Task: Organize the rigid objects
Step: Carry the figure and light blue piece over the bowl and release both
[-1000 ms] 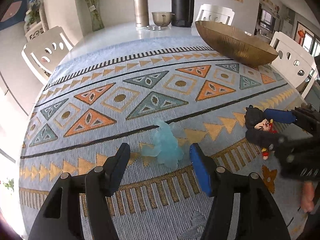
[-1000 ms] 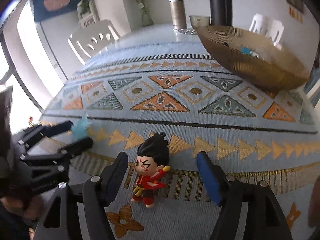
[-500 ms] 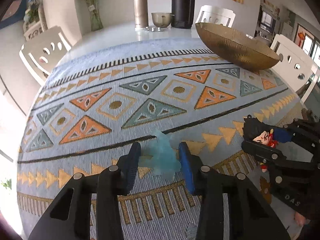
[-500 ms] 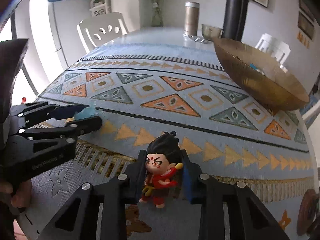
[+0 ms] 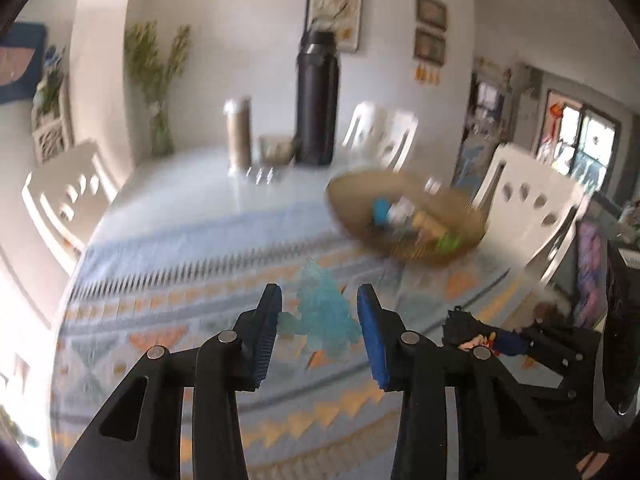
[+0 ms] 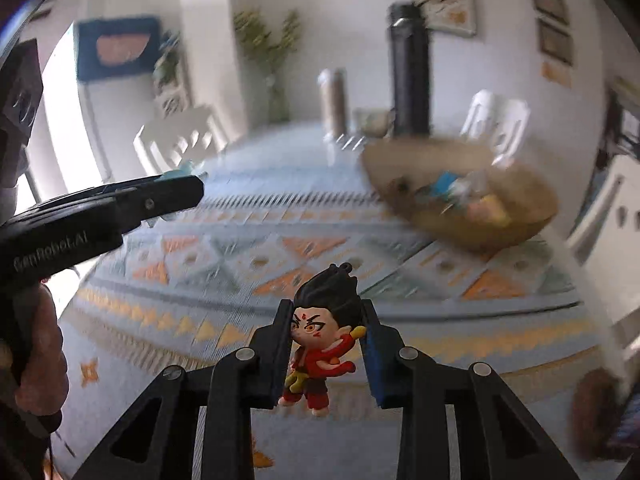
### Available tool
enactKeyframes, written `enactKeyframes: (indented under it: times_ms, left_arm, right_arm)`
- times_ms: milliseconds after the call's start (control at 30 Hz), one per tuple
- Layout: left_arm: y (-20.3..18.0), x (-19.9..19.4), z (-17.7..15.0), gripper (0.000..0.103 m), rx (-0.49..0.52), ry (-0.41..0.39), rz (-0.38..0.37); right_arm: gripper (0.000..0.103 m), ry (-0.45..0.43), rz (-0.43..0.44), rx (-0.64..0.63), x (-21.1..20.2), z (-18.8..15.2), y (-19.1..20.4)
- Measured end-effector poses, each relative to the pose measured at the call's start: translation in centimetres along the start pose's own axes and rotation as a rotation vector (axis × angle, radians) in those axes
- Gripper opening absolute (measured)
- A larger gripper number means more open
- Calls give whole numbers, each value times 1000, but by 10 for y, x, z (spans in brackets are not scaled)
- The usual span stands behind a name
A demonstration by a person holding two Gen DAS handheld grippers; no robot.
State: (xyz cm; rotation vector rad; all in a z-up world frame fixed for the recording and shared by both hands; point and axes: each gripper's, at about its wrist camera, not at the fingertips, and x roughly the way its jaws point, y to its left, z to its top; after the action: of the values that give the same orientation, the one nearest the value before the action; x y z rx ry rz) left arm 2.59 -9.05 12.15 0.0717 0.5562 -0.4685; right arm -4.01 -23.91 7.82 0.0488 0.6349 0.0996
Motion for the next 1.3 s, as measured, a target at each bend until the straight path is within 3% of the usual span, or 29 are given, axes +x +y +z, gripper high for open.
enactKeyframes:
  times_ms: [267,400,633,900,967,1200,1300]
  left_arm:
    - [-38,-11,83,36,79,-169,-76]
    - [-50,8,110,36,88,-185,-103]
    - [-60,103,104,36,30,-3,-193]
    - [-62,155,84,38,13,111,-222]
    - [-59,155,87,55,2,116,-203]
    - [-23,90,92,56,-39,28,-137]
    - [-2,49,91,56,-64,-17,-77]
  right_arm:
    - [31,-205,-127,158,-85,85,-60]
    - [31,-253,-191,252,-97,117,-91]
    - [31,-97,-243,358,-36,124,-121]
    - [31,76,-354,440,40,118,-163]
    - [37,58,-400,430,40,119,-168]
    - [61,-23,-377,366,3,124,-133]
    - [65,-39,-300,309,-12,122,-95]
